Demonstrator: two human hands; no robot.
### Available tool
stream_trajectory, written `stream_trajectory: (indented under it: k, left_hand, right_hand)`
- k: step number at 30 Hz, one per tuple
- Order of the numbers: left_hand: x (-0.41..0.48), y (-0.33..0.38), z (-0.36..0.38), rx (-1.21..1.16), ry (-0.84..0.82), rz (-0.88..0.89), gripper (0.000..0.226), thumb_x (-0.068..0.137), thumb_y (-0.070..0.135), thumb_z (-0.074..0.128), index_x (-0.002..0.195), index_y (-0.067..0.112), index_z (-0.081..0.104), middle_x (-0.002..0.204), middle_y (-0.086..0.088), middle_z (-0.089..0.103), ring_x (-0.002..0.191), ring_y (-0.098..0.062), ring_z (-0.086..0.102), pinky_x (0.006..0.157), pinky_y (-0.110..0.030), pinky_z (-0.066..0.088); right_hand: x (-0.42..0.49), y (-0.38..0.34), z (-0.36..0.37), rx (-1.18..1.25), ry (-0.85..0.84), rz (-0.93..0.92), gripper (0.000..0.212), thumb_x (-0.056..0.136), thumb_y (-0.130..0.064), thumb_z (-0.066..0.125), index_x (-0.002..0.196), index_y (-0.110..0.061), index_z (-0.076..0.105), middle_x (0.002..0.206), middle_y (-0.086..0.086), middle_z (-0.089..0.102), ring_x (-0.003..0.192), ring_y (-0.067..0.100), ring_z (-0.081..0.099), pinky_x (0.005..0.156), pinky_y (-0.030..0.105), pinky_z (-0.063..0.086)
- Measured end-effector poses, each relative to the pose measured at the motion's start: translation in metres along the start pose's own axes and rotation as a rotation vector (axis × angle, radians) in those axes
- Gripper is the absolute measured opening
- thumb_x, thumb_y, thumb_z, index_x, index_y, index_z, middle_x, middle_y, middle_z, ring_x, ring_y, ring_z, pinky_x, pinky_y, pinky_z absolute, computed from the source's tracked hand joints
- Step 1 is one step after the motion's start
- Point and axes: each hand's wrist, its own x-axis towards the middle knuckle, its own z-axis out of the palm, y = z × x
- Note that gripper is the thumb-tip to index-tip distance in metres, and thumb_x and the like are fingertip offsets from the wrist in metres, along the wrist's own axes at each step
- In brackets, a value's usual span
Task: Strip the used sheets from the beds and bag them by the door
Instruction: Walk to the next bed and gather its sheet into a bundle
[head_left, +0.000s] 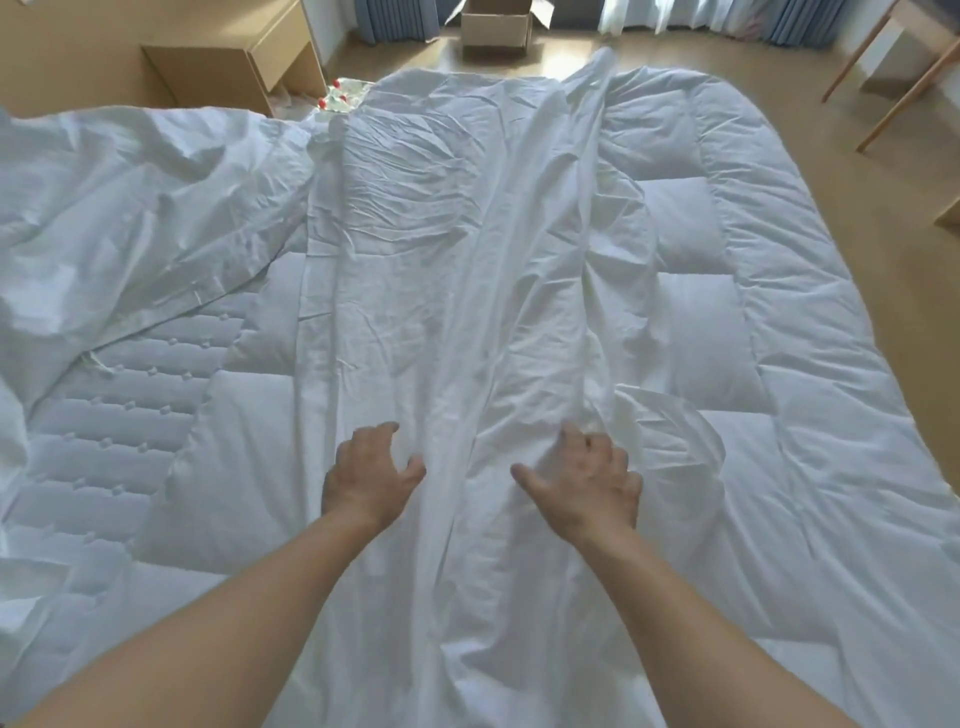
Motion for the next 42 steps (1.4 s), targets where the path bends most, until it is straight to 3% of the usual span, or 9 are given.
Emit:
stream_trajectory:
  k: [4,7,11,15,20,23,27,33,42]
  left_hand:
    - [0.051,-0.01,0.001,0.01,0.051,-0.243,0.096,0.082,0.066,0.059,0.155,0.021,0.016,0.16,-0.009,0.018,0.146,-0.031,0.017,0.109,-0.057,0.031]
    - [0.088,-0.014,0.006,0.003,0.064,-0.367,0.115,0.072,0.076,0.062,0.156,0.028,-0.001,0.164,-0.007,0.001,0.15,-0.031,0.0,0.108,-0.068,0.023]
    - [0.133,-0.008,0.012,-0.189,0.082,-0.474,0.13,0.063,0.078,0.069,0.154,0.034,-0.013,0.164,-0.009,-0.013,0.149,-0.037,0.0,0.11,-0.068,0.019]
    - [0.153,0.01,0.033,-0.405,0.08,-0.485,0.135,0.063,0.072,0.075,0.156,0.022,-0.01,0.162,-0.016,0.006,0.144,-0.039,0.019,0.114,-0.053,0.025]
    - [0.155,0.024,0.052,-0.484,0.05,-0.417,0.108,0.074,0.056,0.075,0.154,0.014,0.016,0.145,-0.016,0.038,0.123,-0.036,0.051,0.101,-0.041,0.043]
    - [0.151,0.026,0.05,-0.518,0.031,-0.315,0.047,0.084,0.034,0.071,0.12,0.006,0.059,0.119,-0.014,0.066,0.108,-0.034,0.063,0.09,-0.037,0.05]
    - [0.125,0.054,0.036,-0.738,-0.073,-0.25,0.011,0.085,0.017,0.066,0.086,0.006,0.07,0.082,-0.009,0.07,0.076,-0.026,0.065,0.062,-0.029,0.051]
    - [0.088,0.1,-0.035,-1.034,-0.079,-0.238,0.025,0.082,0.034,0.07,0.085,0.011,0.06,0.079,-0.004,0.062,0.072,-0.023,0.06,0.064,-0.034,0.049]
    - [-0.029,0.1,-0.108,-1.252,-0.074,-0.091,0.026,0.085,0.016,0.077,0.108,0.007,0.068,0.099,-0.013,0.075,0.093,-0.031,0.072,0.082,-0.046,0.06]
  right_hand:
    - [0.07,-0.001,0.0,0.1,-0.063,0.063,0.124,0.062,-0.095,0.046,0.156,-0.033,-0.007,0.164,0.001,-0.01,0.149,0.031,-0.015,0.114,0.064,0.003]
    - [0.11,-0.005,0.007,0.14,-0.061,0.116,0.142,0.048,-0.098,0.053,0.153,-0.036,-0.02,0.161,0.001,-0.027,0.147,0.033,-0.025,0.112,0.068,0.002]
    - [0.144,-0.011,0.021,0.206,-0.051,0.265,0.155,0.04,-0.089,0.07,0.147,-0.037,-0.031,0.158,0.004,-0.035,0.15,0.038,-0.008,0.11,0.064,0.02]
    - [0.16,-0.009,0.043,0.233,-0.073,0.351,0.157,0.049,-0.073,0.082,0.151,-0.024,-0.027,0.157,0.025,0.013,0.142,0.04,0.028,0.112,0.046,0.029]
    - [0.169,-0.005,0.05,0.221,-0.062,0.326,0.123,0.062,-0.055,0.085,0.15,-0.003,0.017,0.143,0.021,0.042,0.131,0.035,0.045,0.105,0.037,0.038]
    - [0.166,-0.007,0.051,0.274,-0.03,0.276,0.067,0.074,-0.038,0.076,0.127,-0.01,0.048,0.125,0.012,0.061,0.118,0.03,0.057,0.094,0.033,0.044]
    - [0.147,-0.024,0.045,0.424,0.018,0.179,0.042,0.081,-0.023,0.064,0.12,-0.015,0.05,0.116,0.01,0.064,0.111,0.032,0.059,0.089,0.034,0.043]
    - [0.095,-0.063,-0.011,0.938,0.155,-0.103,0.03,0.079,-0.028,0.072,0.106,-0.035,0.059,0.094,-0.014,0.069,0.091,0.013,0.067,0.085,0.038,0.054]
    - [-0.027,-0.076,-0.069,1.046,0.143,-0.275,0.032,0.074,-0.035,0.083,0.099,-0.04,0.063,0.097,-0.012,0.071,0.091,0.004,0.067,0.081,0.034,0.055]
